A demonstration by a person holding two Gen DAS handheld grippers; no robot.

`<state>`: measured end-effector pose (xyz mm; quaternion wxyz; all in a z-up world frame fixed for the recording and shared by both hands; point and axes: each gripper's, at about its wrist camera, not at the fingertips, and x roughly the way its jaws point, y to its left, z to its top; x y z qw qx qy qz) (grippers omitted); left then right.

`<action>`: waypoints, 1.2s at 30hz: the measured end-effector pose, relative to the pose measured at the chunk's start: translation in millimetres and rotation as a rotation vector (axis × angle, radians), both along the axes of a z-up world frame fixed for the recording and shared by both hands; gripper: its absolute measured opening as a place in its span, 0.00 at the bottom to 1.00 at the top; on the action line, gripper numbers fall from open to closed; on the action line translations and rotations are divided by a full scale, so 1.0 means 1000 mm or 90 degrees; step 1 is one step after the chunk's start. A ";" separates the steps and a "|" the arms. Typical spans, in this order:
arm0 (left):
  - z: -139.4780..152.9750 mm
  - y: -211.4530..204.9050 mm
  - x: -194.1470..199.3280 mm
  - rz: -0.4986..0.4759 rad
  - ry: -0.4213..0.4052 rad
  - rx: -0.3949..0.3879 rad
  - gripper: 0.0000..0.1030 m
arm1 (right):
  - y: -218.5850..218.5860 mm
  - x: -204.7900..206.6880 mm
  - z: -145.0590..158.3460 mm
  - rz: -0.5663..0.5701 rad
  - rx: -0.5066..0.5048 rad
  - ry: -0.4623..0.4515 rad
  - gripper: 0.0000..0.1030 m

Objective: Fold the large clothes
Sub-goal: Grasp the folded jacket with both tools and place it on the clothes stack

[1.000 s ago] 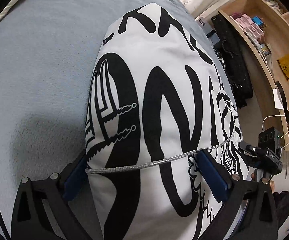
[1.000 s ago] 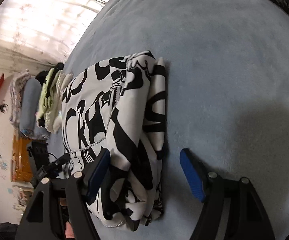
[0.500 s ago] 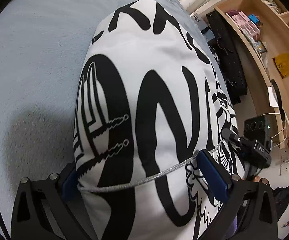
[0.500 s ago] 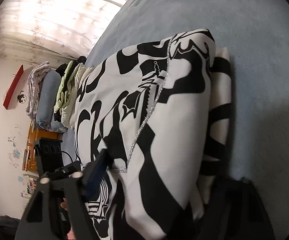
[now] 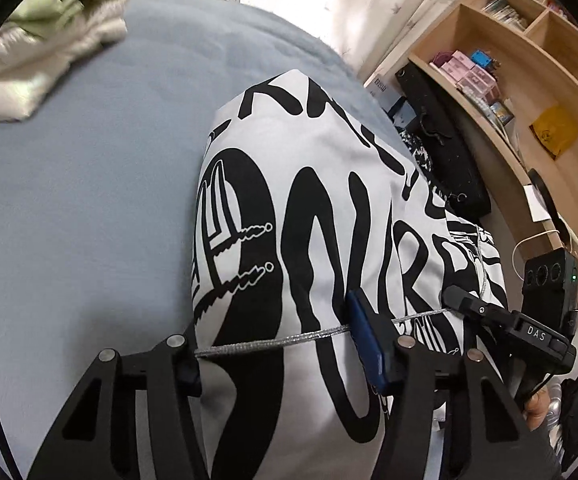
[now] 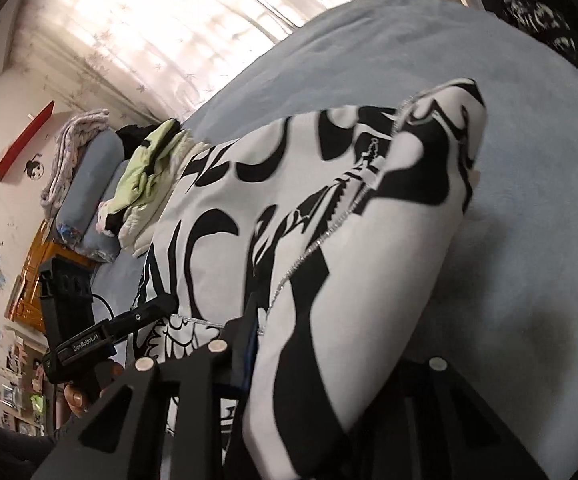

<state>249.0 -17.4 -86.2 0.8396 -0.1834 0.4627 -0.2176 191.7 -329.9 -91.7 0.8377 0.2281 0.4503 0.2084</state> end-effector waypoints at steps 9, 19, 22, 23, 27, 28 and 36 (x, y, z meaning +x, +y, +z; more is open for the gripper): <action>0.094 0.131 -0.014 0.059 -0.038 0.026 0.54 | 0.121 0.015 0.067 0.067 0.039 -0.054 0.26; 0.201 0.313 0.099 0.117 -0.096 0.099 0.54 | 0.306 0.150 0.137 0.122 0.121 -0.111 0.26; 0.222 0.351 0.162 0.124 -0.100 0.120 0.54 | 0.353 0.209 0.147 0.128 0.128 -0.120 0.26; 0.226 0.366 0.182 0.129 -0.097 0.122 0.54 | 0.365 0.225 0.148 0.127 0.133 -0.120 0.26; 0.227 0.406 0.267 0.133 -0.089 0.143 0.55 | 0.410 0.295 0.144 0.125 0.136 -0.121 0.26; 0.223 0.414 0.283 0.129 -0.085 0.145 0.55 | 0.420 0.311 0.139 0.122 0.131 -0.122 0.26; 0.123 0.451 0.372 0.153 -0.029 0.186 0.82 | 0.446 0.383 0.035 0.075 0.138 -0.045 0.38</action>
